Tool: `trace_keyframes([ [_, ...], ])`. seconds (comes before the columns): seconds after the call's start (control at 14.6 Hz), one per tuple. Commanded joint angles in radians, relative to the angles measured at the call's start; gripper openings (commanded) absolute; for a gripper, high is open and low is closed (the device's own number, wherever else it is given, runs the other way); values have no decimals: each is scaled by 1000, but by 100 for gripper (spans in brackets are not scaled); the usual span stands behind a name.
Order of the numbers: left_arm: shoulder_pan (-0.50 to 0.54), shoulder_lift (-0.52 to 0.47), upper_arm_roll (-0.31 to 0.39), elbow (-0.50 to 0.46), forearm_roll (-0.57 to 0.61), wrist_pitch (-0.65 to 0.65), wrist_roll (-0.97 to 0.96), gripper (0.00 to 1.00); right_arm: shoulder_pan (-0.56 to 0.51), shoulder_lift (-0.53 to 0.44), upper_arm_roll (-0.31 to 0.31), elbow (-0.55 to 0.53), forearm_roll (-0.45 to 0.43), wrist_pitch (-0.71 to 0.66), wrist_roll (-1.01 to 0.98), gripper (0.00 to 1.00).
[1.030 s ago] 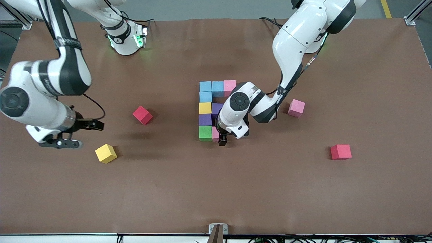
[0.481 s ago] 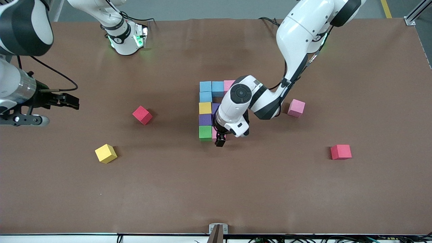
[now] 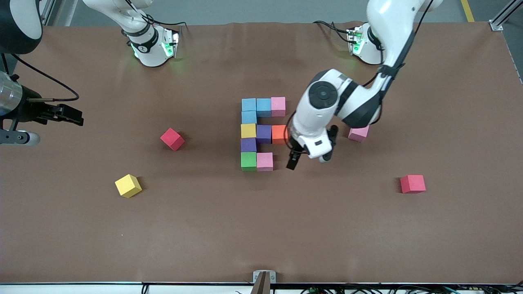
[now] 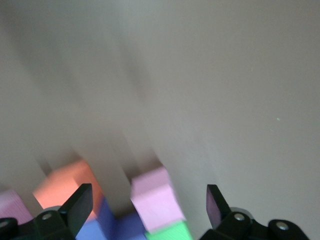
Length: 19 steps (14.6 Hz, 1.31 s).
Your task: Arrange 11 blocks into digit 3
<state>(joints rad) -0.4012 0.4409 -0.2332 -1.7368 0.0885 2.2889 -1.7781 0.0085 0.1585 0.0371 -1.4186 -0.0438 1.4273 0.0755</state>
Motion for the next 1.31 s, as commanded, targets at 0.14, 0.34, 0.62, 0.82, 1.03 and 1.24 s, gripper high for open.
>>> trace_keyframes([
  [0.14,145,-227,-12,-303,5,15,548,100,-47,-8,49,3,21,-13,3,100],
  [0.34,206,-269,-12,-391,5,15,875,100,-44,-10,47,10,21,-19,1,100],
  [0.62,246,-266,-12,-447,0,15,1241,100,-44,-10,49,16,21,-27,4,100],
  [0.82,249,-266,-11,-486,0,17,1451,99,-44,-8,46,27,21,-25,4,100],
  [1.03,314,-264,-12,-510,0,17,1702,99,-44,-2,44,58,4,-27,-3,100],
  [1.24,334,-252,-12,-541,0,32,1766,99,-44,3,43,78,4,-27,-3,100],
])
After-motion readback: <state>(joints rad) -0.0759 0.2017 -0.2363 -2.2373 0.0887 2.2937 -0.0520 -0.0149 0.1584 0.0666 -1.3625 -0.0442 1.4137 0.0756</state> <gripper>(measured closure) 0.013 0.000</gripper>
